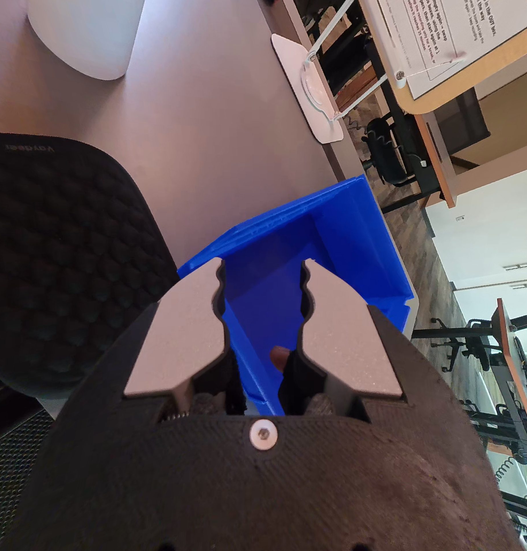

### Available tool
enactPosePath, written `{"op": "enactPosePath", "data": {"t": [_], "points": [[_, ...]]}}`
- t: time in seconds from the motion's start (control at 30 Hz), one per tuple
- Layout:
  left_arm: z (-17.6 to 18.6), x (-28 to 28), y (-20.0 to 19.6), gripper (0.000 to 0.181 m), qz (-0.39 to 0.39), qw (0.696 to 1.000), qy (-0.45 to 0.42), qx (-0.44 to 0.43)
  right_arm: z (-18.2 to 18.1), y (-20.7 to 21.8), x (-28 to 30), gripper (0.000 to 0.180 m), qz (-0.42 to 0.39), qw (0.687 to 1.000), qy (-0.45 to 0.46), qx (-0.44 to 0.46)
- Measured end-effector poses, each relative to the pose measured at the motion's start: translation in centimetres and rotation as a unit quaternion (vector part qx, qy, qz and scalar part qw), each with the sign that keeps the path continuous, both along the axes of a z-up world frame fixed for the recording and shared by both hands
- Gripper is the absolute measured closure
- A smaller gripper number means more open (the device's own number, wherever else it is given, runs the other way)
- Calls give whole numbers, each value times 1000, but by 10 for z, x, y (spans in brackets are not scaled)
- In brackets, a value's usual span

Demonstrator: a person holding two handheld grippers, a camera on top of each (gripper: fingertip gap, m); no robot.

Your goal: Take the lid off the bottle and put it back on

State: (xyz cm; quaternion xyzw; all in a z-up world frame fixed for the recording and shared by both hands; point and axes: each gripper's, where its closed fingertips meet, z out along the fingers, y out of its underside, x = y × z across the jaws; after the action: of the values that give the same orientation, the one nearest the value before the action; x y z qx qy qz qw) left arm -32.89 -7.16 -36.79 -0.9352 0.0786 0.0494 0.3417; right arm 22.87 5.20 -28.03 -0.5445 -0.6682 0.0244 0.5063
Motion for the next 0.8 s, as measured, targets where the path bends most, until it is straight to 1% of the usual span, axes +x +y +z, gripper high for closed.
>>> {"op": "enactPosePath", "data": {"t": [0.07,0.13,0.17,0.23,0.27,0.33,0.4,0.5,0.57,0.63,0.7,0.8], "points": [[-19,4,4,85,-6,1000,-11,-14,-1,-1,-1,131,2,1000,-3,1],[-22,10,15,88,7,998,-66,14,-3,-1,-2,131,1,1000,-6,-1],[-24,10,17,90,14,997,-77,15,-4,-1,-1,131,-1,1000,-9,-2],[-25,9,20,99,16,997,-77,21,-5,2,1,131,-8,1000,-14,-1],[-24,9,19,112,11,997,-78,22,-6,2,2,131,-11,1000,-16,-1],[-23,9,17,113,6,997,-70,19,-6,2,2,131,-9,1000,-13,-1],[-17,2,14,113,10,999,-27,27,-6,1,1,131,-4,1000,-7,-2],[15,-3,10,113,33,994,47,93,-3,-1,-1,131,2,1000,3,-3],[50,-2,2,113,52,979,124,152,2,-5,-6,131,12,1000,15,-4],[93,8,-11,112,66,952,205,216,9,-11,-16,131,30,999,36,-3],[138,30,-27,113,72,918,277,274,20,-20,-29,131,54,997,63,4],[185,85,-44,113,43,878,335,338,43,-42,-60,131,107,987,116,24]]}}
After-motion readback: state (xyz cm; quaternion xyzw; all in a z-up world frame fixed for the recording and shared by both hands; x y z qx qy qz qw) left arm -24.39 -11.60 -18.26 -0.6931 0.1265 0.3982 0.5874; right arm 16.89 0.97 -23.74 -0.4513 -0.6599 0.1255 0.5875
